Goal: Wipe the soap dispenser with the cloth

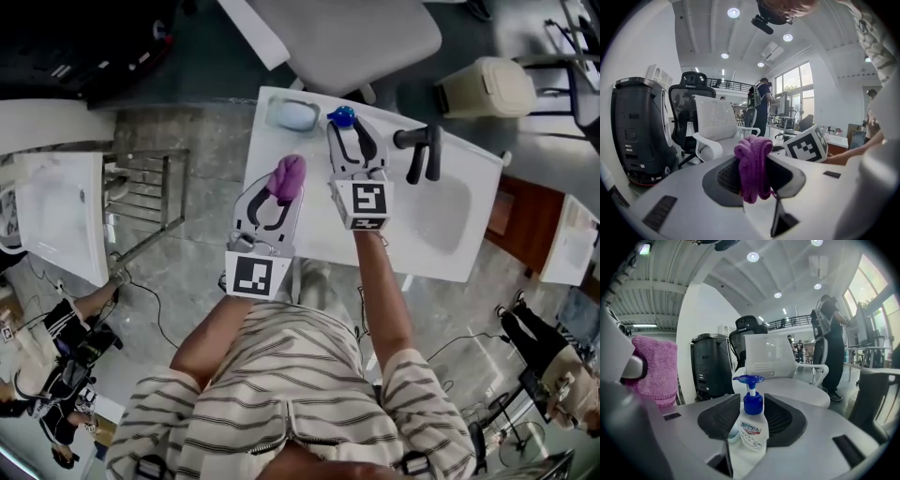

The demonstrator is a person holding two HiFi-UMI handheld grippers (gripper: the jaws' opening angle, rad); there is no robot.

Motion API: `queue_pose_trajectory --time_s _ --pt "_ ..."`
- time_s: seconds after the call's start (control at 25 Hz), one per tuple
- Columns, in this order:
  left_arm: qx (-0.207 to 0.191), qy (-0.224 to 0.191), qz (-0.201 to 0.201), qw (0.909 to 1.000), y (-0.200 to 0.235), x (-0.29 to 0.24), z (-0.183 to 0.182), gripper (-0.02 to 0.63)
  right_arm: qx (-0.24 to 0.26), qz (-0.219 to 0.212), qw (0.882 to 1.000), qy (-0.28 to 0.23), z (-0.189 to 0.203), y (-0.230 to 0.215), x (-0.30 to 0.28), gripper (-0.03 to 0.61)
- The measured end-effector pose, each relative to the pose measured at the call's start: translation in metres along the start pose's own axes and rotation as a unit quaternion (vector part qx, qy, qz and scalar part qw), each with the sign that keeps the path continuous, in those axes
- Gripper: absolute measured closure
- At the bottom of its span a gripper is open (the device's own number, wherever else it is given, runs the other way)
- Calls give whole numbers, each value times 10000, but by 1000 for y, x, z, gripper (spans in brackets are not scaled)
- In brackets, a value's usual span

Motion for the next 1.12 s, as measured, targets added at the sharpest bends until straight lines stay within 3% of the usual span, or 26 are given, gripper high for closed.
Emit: queue_pose_trajectory --time_s 0.4,1.12 --pt "57 49 27 10000 6 -2 4 485 160 57 9999 -6 2 -3 -6 456" --pt "32 -22 44 10000 -2 14 4 485 9 -118 9999 -28 -15 0 10 446"
Point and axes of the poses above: the fingertips, and each gripper's own axes: x backward along the fingers, y to its left, z out of its underside, the point moved 2 cm from there along x, backward along the fingers, and after that the axes turned 14 degrees about -z, right-handed, at the moved point
